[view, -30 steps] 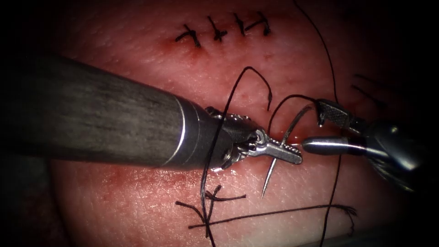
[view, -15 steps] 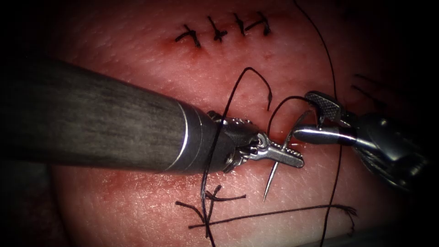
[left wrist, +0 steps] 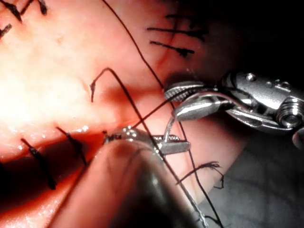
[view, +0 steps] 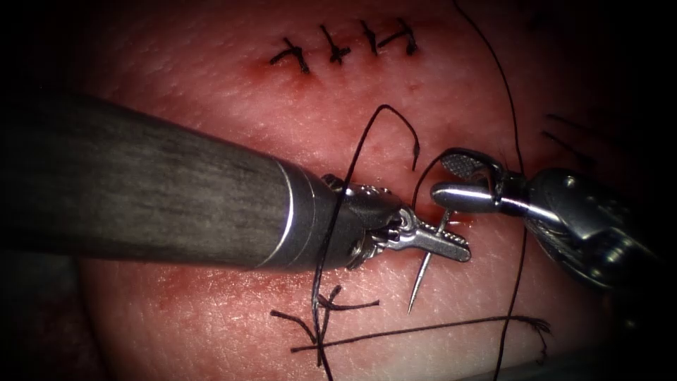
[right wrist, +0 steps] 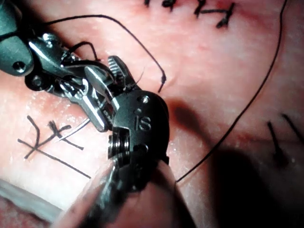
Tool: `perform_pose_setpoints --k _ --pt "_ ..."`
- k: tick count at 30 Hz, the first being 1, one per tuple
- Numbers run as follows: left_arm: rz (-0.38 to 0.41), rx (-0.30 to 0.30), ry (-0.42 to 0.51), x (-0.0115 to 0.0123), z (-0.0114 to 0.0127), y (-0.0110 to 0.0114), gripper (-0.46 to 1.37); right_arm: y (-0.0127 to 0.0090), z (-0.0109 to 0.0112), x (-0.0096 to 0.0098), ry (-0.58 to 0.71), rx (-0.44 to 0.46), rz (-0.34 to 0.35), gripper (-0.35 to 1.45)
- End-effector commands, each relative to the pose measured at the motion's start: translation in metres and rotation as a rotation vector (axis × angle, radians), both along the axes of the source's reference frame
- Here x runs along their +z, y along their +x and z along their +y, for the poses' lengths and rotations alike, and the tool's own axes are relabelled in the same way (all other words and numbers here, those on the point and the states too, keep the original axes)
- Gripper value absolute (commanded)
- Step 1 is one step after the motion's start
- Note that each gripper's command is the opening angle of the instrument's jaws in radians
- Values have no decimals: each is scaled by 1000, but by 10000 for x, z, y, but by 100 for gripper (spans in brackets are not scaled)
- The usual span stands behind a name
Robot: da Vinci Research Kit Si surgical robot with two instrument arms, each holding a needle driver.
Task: Wound Closure
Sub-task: Hand needle to right driver, then insert left end-effector into incision and open jaws to widen opening
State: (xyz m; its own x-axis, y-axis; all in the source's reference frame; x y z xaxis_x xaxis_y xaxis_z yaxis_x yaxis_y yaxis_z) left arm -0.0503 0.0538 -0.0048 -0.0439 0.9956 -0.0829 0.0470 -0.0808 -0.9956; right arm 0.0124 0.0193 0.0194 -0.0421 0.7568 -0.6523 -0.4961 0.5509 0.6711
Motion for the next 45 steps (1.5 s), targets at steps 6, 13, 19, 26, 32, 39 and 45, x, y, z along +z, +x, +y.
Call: perform_pose_setpoints --k 6,13,19,26,32,39,45 --pt "-18 7 2 -1 0 0 -35 0 0 -1 -24 -26 1 -35" --pt "-24 12 -9 -5 -3 -4 51 -2 3 -2 -135 -81 -47 -35" --pt "-2 -14 -42 -7 0 -4 109 -5 7 -7 -214 -121 -80 -35" --pt "-7 -5 -84 -8 -3 4 115 -15 11 -11 -261 -149 -108 -35" --pt "8 33 -123 -13 -10 19 113 -31 16 -12 -272 -156 -134 -35" --pt "0 58 -172 -18 -18 35 100 -44 18 -15 -274 -160 -139 -35" --pt "-7 68 -227 -15 -19 45 77 -54 18 -23 -273 -165 -142 -35"
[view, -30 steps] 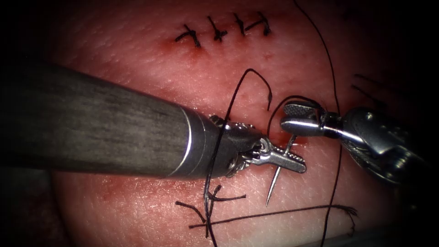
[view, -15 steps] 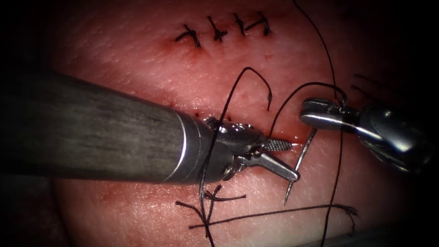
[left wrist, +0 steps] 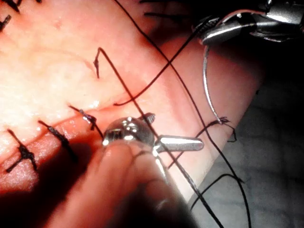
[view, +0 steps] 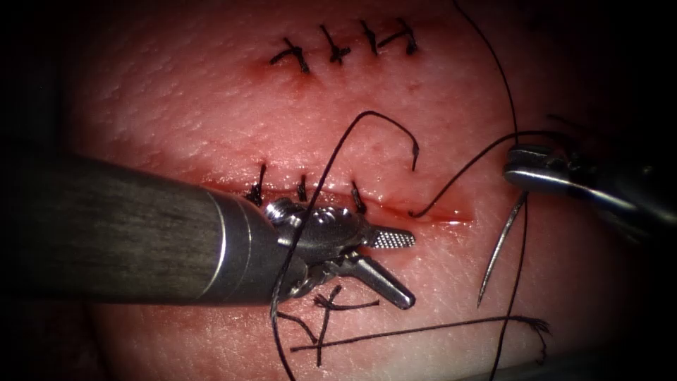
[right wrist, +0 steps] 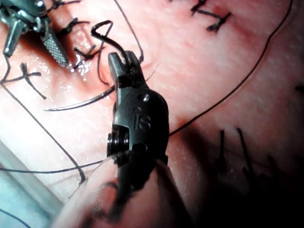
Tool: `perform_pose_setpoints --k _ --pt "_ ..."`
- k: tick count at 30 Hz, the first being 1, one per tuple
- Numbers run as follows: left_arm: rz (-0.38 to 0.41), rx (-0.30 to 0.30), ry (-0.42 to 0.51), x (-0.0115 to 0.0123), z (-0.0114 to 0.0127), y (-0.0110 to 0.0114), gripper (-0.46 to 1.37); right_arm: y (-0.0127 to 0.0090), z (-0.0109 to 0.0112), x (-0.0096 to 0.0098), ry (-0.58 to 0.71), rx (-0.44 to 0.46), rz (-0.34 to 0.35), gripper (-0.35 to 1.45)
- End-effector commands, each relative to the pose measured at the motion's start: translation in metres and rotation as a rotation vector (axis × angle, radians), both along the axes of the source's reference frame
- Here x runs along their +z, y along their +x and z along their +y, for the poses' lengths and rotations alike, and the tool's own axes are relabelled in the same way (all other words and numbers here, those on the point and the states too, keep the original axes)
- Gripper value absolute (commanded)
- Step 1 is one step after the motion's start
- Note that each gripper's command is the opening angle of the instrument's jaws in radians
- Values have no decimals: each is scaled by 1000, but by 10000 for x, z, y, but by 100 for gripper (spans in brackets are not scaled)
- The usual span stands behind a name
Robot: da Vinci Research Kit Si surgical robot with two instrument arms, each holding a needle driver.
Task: Wound Closure
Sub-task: Insert left end-effector into incision and open jaws to widen opening
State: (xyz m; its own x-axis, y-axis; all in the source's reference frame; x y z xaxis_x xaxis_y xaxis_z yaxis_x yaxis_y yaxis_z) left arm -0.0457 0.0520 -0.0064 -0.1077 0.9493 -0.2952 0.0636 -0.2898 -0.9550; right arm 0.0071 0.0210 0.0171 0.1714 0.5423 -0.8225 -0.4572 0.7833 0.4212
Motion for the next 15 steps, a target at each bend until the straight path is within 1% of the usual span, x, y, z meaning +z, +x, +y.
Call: perform_pose_setpoints --k 1,3,4,7,8,12,15 --pt "2 3 -23 2 -1 1 77 -2 0 -2 0 8 -8 -35" --pt "19 5 -40 5 -1 2 78 -7 1 -6 -1 9 -15 -35" --pt "42 14 -58 8 -1 2 78 -11 2 -10 -3 8 -20 -35" --pt "110 57 -81 13 -1 2 78 -19 4 -17 -6 19 -24 -35" --pt "150 76 -93 17 -2 3 77 -26 7 -23 -11 31 -24 -35" --pt "160 72 -98 23 -4 3 76 -38 12 -35 -16 44 -27 -35" --pt "165 68 -108 28 -5 4 71 -47 18 -47 -20 54 -29 -35"
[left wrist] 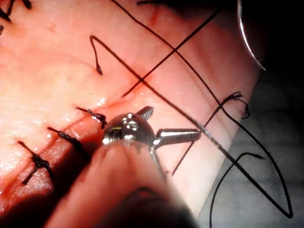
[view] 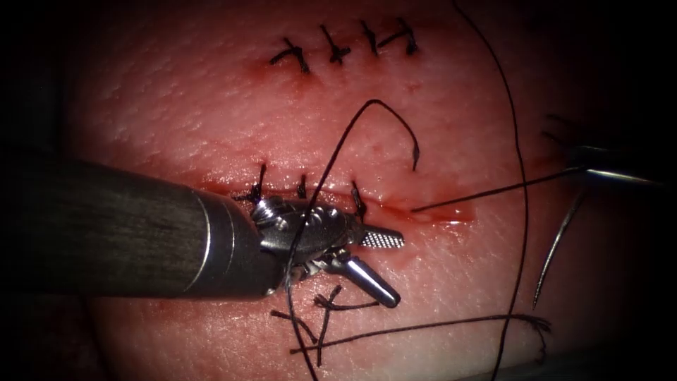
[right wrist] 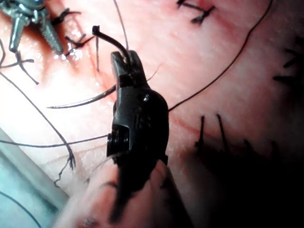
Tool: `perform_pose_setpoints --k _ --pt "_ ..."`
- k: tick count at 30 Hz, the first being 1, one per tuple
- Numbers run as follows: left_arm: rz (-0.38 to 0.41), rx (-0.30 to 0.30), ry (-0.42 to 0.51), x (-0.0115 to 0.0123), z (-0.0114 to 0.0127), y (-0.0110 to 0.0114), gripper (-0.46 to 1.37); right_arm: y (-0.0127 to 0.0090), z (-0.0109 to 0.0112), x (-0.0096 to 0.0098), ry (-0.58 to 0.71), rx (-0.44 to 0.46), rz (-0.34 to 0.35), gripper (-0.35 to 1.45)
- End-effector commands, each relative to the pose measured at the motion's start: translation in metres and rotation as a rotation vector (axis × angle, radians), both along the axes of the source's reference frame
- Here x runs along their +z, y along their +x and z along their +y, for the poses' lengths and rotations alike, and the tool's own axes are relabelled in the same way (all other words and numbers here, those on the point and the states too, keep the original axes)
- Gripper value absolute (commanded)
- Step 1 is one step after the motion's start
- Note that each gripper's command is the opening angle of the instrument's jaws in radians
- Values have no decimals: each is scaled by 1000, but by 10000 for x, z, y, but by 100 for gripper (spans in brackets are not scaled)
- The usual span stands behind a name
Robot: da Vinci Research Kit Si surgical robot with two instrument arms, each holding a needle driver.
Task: Wound Closure
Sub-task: Insert left end-effector into incision and open jaws to widen opening
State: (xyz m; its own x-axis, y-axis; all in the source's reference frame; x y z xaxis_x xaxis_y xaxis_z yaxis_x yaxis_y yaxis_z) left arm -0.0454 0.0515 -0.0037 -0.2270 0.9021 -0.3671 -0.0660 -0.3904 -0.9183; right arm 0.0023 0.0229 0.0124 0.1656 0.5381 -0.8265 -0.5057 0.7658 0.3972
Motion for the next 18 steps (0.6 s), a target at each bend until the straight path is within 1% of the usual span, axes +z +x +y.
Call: perform_pose_setpoints --k 1,3,8,10,15,16,18 --pt "2 -2 -1 0 -1 0 69 0 0 -1 -3 4 -4 -35" --pt "7 -7 -5 2 -2 0 56 -5 4 -7 -9 8 6 -35" --pt "54 -66 -62 3 -1 -5 44 -6 5 -12 -18 11 3 -35" --pt "54 -65 -77 5 1 -8 50 -3 3 -11 -20 11 4 -35" --pt "59 -68 -76 12 7 -10 42 3 1 -10 -23 6 12 -35" --pt "66 -62 -77 15 8 -11 40 5 1 -10 -23 4 15 -35" --pt "108 -37 -96 21 11 -11 39 9 0 -10 -23 -1 22 -35"
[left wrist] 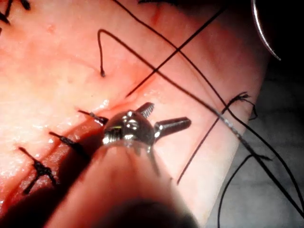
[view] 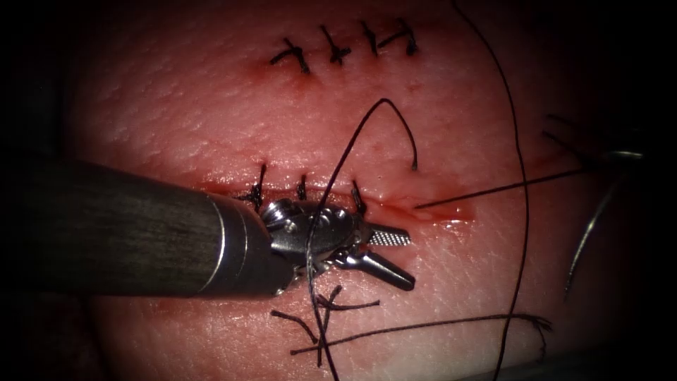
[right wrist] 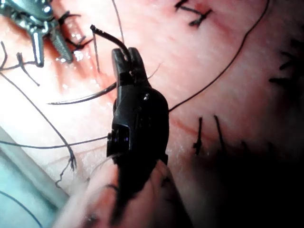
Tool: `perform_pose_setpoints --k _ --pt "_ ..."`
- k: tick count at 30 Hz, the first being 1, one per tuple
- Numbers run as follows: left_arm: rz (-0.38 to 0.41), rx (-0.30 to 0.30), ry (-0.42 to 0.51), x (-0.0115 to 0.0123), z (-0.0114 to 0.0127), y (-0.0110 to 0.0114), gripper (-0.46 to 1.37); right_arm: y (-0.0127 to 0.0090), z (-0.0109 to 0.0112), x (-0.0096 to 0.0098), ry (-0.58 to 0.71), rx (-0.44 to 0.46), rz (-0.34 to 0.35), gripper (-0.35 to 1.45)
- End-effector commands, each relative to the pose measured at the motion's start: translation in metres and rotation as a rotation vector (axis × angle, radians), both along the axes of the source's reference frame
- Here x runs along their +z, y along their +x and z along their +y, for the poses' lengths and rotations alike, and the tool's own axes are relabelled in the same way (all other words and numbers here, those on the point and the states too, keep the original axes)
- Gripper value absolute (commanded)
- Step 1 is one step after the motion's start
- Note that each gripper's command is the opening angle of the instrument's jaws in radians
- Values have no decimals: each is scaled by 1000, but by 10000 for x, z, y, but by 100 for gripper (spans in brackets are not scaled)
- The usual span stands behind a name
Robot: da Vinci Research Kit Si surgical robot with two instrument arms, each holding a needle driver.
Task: Wound Closure
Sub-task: Insert left end-effector into incision and open jaws to widen opening
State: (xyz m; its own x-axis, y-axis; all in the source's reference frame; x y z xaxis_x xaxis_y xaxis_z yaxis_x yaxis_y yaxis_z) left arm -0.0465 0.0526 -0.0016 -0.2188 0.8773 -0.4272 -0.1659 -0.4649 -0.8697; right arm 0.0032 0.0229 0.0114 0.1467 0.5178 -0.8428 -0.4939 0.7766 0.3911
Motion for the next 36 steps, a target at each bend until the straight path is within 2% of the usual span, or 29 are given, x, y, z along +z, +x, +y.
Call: perform_pose_setpoints --k 1,4,6,7,8,11,13,17,20,23,29,36 --pt "64 33 -17 4 2 0 40 2 0 0 1 1 -1 -35" --pt "153 86 -50 16 5 -2 41 9 -1 0 2 -7 6 -35" --pt "173 93 -66 24 7 -3 35 13 -1 0 3 -11 12 -35" --pt "177 95 -67 29 8 -3 24 15 -1 0 3 -11 12 -35" --pt "176 97 -66 31 8 -4 20 15 -1 0 3 -11 12 -35" --pt "177 98 -71 40 11 -6 -22 17 0 1 3 -10 12 -35" --pt "192 105 -74 45 12 -7 -35 17 0 1 3 -10 12 -35" --pt "258 140 -90 54 13 -9 -35 16 0 1 3 -11 12 -35" --pt "318 182 -145 59 13 -12 -35 16 0 1 3 -11 12 -35" --pt "357 177 -195 65 17 -17 -35 17 1 2 3 -10 12 -35" --pt "427 195 -195 78 21 -23 -35 19 1 3 3 -10 13 -35" --pt "463 189 -203 100 28 -21 -35 24 -1 4 2 -16 18 -35"
